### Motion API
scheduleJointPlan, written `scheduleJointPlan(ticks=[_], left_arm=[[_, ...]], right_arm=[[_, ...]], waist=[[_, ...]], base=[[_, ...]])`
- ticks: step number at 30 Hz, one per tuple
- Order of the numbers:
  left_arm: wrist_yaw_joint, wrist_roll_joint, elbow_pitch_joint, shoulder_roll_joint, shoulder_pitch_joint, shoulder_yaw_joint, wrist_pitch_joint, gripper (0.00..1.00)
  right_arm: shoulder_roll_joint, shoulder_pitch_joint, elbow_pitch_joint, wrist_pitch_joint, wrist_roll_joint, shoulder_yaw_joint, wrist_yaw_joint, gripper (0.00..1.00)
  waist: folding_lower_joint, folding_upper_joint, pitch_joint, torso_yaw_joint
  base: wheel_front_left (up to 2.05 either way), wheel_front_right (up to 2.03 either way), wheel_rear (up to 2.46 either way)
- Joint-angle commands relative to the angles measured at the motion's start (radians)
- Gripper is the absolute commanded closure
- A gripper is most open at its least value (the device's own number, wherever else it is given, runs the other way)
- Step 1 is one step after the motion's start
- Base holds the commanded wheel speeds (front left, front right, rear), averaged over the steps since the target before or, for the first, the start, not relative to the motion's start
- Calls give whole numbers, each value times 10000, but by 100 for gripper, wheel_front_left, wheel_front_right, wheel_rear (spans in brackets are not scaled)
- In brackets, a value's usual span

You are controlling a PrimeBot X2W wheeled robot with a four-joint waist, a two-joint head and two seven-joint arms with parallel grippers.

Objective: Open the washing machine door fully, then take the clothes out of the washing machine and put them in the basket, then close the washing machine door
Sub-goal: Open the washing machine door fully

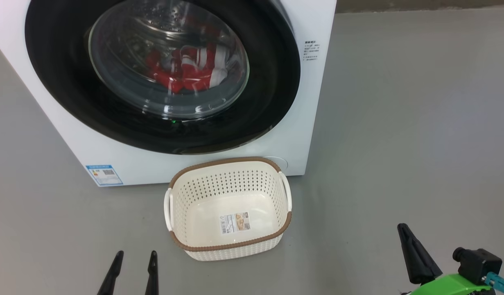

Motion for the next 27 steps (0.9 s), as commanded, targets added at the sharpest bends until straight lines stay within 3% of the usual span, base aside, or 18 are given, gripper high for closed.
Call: scheduleJointPlan(ticks=[1, 12, 19, 27], left_arm=[[-12, -37, -227, 76, -234, 282, -124, 0], [-4, -165, -213, 76, -707, -269, -124, 0], [56, -259, -209, 76, -1331, -775, -124, 0], [194, -437, -184, 76, -1929, -1337, -124, 0]], right_arm=[[-101, -383, -275, -136, 178, 209, -7, 100], [-153, -2034, -735, -136, 2095, 324, -7, 100], [-336, -3592, -1066, -136, 4256, 213, -7, 100], [-1238, -5164, -1291, 52, 7456, 523, -7, 100]], waist=[[0, 0, 64, 39], [0, 0, 729, 464], [0, 0, 1577, 909], [0, 0, 2335, 1436]], base=[[0, 0, 0], [0, 0, 0], [0, 0, 0], [0, 0, 0]])
